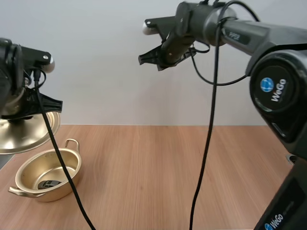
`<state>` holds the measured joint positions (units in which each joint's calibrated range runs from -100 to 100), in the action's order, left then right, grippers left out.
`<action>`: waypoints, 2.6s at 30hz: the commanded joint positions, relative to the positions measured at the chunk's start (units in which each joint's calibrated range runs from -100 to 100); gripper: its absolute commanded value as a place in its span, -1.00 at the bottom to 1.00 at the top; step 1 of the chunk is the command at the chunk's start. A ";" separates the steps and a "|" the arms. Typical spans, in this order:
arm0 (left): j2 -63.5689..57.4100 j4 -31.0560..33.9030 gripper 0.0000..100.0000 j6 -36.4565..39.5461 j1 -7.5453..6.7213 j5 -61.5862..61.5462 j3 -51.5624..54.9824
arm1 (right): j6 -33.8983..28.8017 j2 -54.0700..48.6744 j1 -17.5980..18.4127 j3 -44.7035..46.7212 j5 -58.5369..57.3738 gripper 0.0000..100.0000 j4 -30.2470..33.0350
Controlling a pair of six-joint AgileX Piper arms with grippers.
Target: Open the pot, put the car inside, and close it
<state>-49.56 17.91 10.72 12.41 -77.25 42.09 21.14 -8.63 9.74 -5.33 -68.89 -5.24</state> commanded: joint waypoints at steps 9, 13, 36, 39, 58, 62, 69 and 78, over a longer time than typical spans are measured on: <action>8.14 -3.94 -1.00 -0.03 0.00 3.06 2.66 | 8.74 -14.03 -1.12 0.02 -12.01 -1.00 -13.34; 9.44 -3.94 -1.00 -0.38 0.00 2.01 2.95 | 7.98 -17.78 -1.12 0.02 -14.15 -1.00 -13.34; 16.81 -3.02 -1.00 -2.25 0.18 20.13 14.97 | 6.42 -25.19 -1.89 0.02 -20.26 -1.00 -11.69; 18.41 -3.02 -1.00 -1.91 0.18 21.57 14.97 | 6.42 -25.19 -1.89 0.02 -20.26 -1.00 -11.69; 25.95 -2.89 -1.00 -1.11 0.18 26.89 15.23 | 6.42 -25.19 -1.89 0.02 -20.17 -1.00 -11.80; 27.55 -2.89 -1.00 -1.11 0.18 27.53 15.32 | 6.42 -25.19 -1.89 0.02 -20.17 -1.00 -11.69; 28.05 -2.89 -1.00 -1.11 0.18 29.11 15.32 | 6.42 -25.06 -1.89 0.02 -20.17 -1.00 -11.69; 28.05 -0.24 -0.56 0.75 0.18 29.83 15.32 | 6.42 -24.94 -1.89 0.02 -20.17 -1.00 -11.69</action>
<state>-21.56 16.71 11.45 12.56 -47.86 57.40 27.59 -33.54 7.85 -5.33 -89.12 -16.94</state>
